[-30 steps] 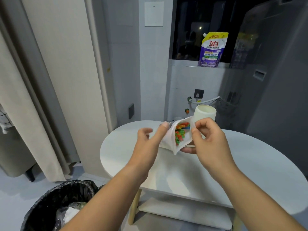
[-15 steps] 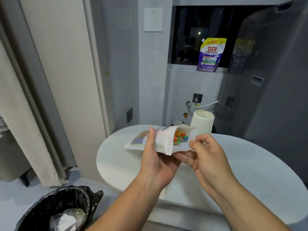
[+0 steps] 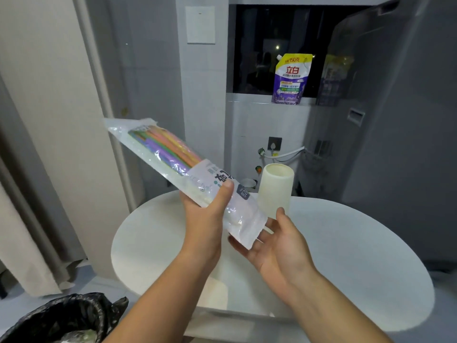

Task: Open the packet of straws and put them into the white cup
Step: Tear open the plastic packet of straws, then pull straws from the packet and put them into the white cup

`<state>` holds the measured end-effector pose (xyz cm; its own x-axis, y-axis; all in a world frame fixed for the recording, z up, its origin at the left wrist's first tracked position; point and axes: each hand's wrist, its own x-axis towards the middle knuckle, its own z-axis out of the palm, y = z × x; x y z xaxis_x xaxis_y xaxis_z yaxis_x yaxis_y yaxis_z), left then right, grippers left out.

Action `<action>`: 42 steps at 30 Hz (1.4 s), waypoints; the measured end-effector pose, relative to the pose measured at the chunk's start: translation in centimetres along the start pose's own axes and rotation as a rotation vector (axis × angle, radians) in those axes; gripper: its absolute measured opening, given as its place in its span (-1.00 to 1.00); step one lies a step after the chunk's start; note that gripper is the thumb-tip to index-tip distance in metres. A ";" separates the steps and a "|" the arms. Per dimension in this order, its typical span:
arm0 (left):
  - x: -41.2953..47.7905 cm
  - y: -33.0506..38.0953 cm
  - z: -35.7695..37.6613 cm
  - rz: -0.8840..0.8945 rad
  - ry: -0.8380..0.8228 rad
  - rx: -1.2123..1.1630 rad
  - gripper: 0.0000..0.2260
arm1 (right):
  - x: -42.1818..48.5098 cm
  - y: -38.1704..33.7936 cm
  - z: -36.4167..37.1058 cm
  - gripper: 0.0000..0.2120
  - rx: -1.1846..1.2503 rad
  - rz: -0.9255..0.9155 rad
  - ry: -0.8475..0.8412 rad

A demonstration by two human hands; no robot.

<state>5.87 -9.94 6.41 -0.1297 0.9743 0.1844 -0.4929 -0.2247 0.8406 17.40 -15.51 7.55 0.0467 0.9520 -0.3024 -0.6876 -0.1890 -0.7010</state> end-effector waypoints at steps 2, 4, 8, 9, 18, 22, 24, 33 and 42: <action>0.1 -0.2 0.3 0.078 -0.032 0.103 -0.24 | 0.5 -0.2 0.0 -0.49 0.063 0.026 0.025; 0.1 -0.6 0.6 0.106 -0.080 0.175 -0.24 | 1.1 -0.4 -0.2 -0.46 0.117 0.052 0.034; 0.2 -1.3 1.0 0.086 -0.144 0.201 -0.36 | 2.6 -0.1 -0.6 -0.45 0.168 0.076 0.064; 0.1 -1.3 1.1 0.082 -0.157 0.202 -0.42 | 2.9 0.1 -0.7 -0.45 0.172 0.074 0.072; -0.1 0.0 0.4 0.061 -0.081 0.169 -0.49 | 2.7 0.6 -0.3 -0.60 0.011 0.047 0.142; 0.5 0.6 -0.7 0.027 0.054 0.042 -0.49 | 2.8 1.0 -0.5 -0.64 -0.278 -0.037 0.141; 0.8 0.8 -1.2 -0.019 0.119 -0.040 -0.52 | 2.9 1.0 -0.6 -0.69 -0.377 -0.121 0.160; 0.8 0.8 -2.2 -0.135 0.260 -0.176 -0.62 | 3.0 1.5 0.2 -0.80 -0.355 -0.303 0.115; 1.0 0.9 -2.7 -0.253 0.372 -0.286 -0.62 | 3.0 0.2 -0.4 -0.83 -0.339 -0.348 0.093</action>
<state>2.95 -9.19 5.99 -0.2473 0.9380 -0.2431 -0.7562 -0.0300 0.6537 17.67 -12.82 6.29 0.3068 0.9500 -0.0587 -0.3463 0.0540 -0.9366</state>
